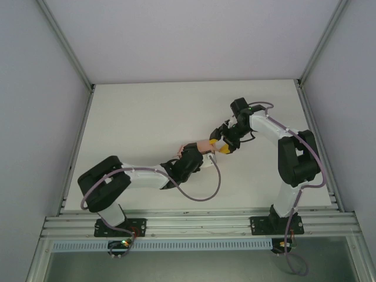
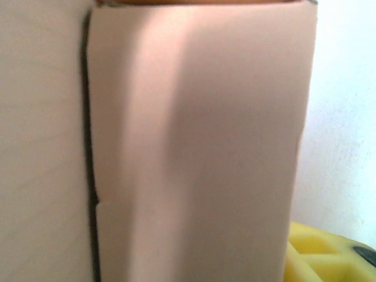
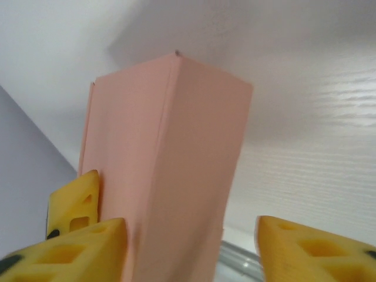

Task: Assemble paper box

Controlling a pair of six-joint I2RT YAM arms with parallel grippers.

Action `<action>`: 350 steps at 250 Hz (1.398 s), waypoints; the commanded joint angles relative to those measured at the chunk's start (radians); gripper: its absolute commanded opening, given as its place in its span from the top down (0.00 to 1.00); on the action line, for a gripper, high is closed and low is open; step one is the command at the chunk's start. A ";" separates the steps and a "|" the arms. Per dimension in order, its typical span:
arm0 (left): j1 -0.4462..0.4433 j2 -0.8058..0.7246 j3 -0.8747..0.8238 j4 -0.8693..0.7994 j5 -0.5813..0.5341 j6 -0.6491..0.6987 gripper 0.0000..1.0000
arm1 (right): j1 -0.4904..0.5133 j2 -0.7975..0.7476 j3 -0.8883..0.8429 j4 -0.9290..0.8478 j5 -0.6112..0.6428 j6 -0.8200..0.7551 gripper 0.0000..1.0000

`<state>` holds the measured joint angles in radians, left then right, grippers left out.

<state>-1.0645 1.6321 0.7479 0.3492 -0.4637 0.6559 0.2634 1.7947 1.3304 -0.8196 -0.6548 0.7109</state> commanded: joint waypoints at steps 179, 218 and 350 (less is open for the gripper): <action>0.182 0.110 0.504 -1.040 0.551 -0.035 0.36 | 0.040 -0.417 -0.344 0.459 0.201 -0.470 0.32; 0.186 0.054 0.478 -1.013 0.564 -0.025 0.20 | 0.040 -0.421 -0.347 0.444 0.196 -0.495 0.32; 0.253 -0.008 0.427 -0.970 0.603 -0.030 0.18 | 0.065 -0.412 -0.355 0.439 0.075 -0.614 0.39</action>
<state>-0.8162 1.6592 1.1900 -0.6167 0.1059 0.6228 0.3088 1.3827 0.9855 -0.3908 -0.5224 0.1619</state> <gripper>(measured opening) 0.843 0.628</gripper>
